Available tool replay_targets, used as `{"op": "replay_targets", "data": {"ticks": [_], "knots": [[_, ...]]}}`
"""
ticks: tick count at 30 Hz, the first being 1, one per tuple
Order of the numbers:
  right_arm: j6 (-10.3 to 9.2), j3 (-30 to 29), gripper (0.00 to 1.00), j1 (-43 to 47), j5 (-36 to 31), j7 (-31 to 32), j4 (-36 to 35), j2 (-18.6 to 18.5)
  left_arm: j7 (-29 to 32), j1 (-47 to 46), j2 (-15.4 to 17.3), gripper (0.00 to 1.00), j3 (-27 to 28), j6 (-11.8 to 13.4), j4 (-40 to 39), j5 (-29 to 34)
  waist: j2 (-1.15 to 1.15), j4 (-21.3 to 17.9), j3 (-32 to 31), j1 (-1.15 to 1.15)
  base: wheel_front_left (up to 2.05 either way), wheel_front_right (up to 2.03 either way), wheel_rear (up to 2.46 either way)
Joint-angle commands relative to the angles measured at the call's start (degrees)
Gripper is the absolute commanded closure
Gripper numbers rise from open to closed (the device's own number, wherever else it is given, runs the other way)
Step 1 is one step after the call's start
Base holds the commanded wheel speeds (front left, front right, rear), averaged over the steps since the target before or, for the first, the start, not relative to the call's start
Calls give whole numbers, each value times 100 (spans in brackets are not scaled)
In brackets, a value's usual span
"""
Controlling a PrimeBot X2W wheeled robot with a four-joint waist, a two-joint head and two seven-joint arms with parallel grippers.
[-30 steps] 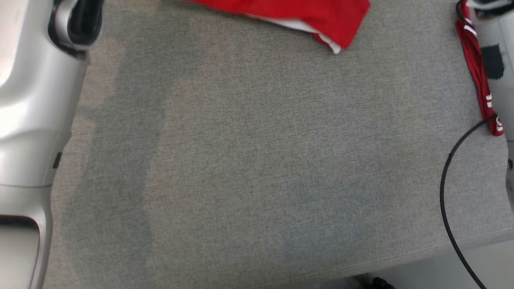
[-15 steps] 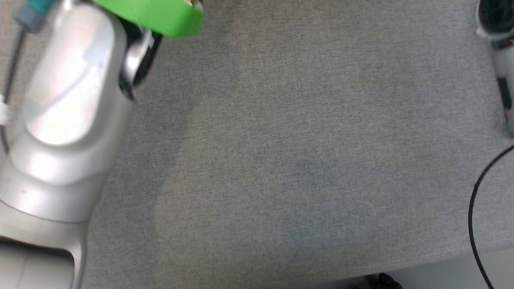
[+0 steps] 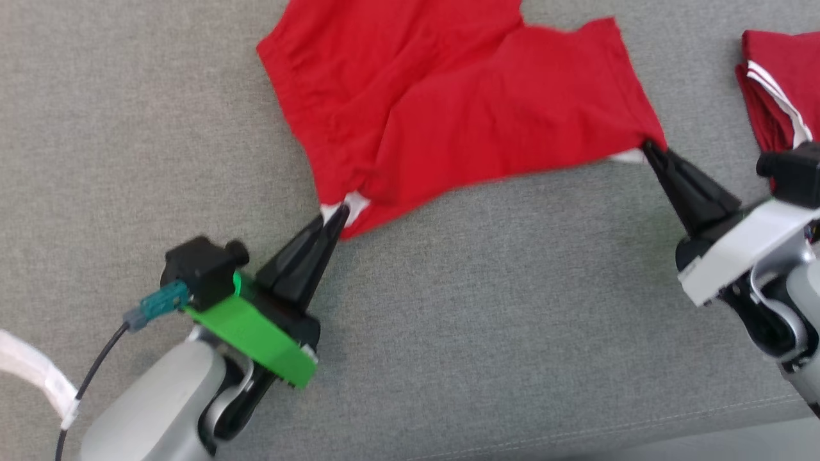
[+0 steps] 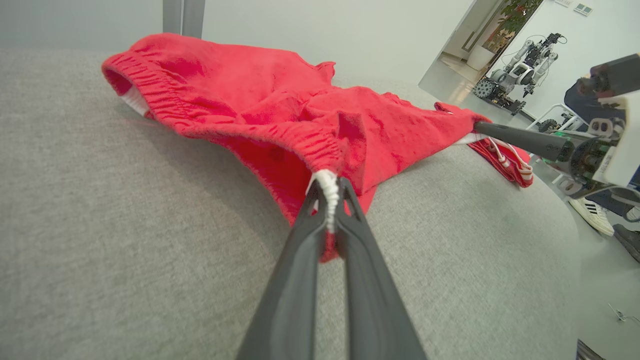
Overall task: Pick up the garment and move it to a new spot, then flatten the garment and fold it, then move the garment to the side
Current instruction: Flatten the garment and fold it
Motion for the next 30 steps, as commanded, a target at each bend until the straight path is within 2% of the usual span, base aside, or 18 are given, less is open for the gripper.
{"op": "replay_targets", "data": {"ticks": [1, 3, 8, 12, 17, 21, 24, 27, 30], "knots": [[-5, -113, 100, 377, 125, 182, -186, -65, 17, 346, 191, 100, -102, -17, -47, -344, 0, -162, -690, 0, 0, 0, 0], [-5, -353, 100, 879, 237, 475, -429, -130, 158, 646, 444, 100, -242, -17, -105, -649, 0, -179, -889, 0, 0, 0, 0], [-4, -1051, 100, 2226, 481, 1382, -975, 7, 448, 1365, 768, 100, -397, 55, -437, -1232, 0, -197, -1308, 0, 0, 0, 0], [-4, -1717, 100, 3274, 464, 2111, -1517, 347, 722, 1857, 991, 100, -526, 296, -884, -1504, 0, -229, -1473, 0, 0, 0, 0], [-4, -2492, 100, 4206, 278, 3038, -2245, 958, 927, 2309, 1231, 100, -632, 637, -1493, -1667, 0, -229, -1530, 0, 0, 0, 0], [-4, -2990, 100, 4239, -169, 3352, -2820, 1351, 854, 2333, 1311, 100, -586, 788, -1751, -1545, 0, -125, -1528, 0, 0, 0, 0], [-4, -3137, 100, 3940, -588, 3512, -3000, 1454, 708, 2120, 1172, 100, -498, 833, -1776, -1421, 0, -52, -1498, 0, 0, 0, 0], [-4, -3134, 100, 3408, -981, 3586, -2984, 1460, 615, 1888, 1027, 100, -399, 879, -1685, -1334, 0, 54, -1447, 0, 0, 0, 0], [-4, -2949, 100, 2805, -1070, 3698, -2715, 1404, 610, 1662, 876, 100, -322, 962, -1460, -1290, 0, 153, -1393, 0, 0, 0, 0]]}}
